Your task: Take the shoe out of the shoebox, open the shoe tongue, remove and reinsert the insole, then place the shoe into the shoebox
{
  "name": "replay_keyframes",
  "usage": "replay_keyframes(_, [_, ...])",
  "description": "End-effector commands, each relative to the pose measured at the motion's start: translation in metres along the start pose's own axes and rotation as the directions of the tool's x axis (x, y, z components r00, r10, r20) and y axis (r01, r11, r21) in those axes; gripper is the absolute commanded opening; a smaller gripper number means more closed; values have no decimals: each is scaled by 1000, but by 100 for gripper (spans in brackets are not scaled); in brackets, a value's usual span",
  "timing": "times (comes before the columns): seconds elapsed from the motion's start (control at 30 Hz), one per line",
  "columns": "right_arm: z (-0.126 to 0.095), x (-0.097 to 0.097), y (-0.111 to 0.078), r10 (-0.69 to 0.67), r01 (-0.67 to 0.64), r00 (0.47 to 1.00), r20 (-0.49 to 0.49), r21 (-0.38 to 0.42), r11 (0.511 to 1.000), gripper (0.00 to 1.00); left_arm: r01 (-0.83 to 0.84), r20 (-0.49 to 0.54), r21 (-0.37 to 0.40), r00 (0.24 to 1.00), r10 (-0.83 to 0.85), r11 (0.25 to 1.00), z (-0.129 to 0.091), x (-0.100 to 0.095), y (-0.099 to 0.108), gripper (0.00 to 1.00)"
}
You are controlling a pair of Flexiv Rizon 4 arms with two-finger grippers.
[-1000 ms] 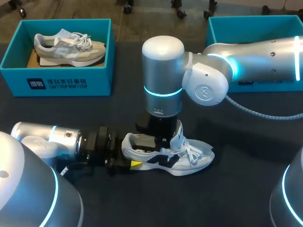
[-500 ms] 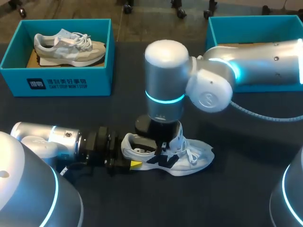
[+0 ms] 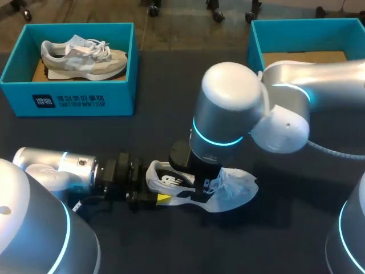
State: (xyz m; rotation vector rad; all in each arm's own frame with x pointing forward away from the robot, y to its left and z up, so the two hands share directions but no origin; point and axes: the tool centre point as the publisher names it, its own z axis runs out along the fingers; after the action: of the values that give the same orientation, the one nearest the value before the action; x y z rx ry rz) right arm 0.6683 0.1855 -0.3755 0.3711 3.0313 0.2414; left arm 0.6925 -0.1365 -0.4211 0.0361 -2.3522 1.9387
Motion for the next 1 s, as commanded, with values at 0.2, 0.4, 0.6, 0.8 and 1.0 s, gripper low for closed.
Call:
replay_keyframes(0.2, [-8,-7,-12,-32,35,999,25,-129,991,0,1,3,1,1000,-1,1000,4,-3,5,0])
replay_keyframes(0.4, [-18,-11,-18,-49,55,998,37,-175,983,0,1,3,1,1000,-1,1000,4,-3,5,0])
replay_keyframes(0.6, [-26,-17,-17,-115,121,993,40,-208,971,0,1,3,1,1000,-1,1000,4,-3,5,0])
replay_keyframes(0.8, [-30,-25,-13,-166,167,986,22,-218,961,0,1,3,1,1000,-1,1000,4,-3,5,0])
replay_keyframes(1.0, [-33,-27,-15,-177,177,984,20,-223,959,0,1,3,1,1000,-1,1000,4,-3,5,0])
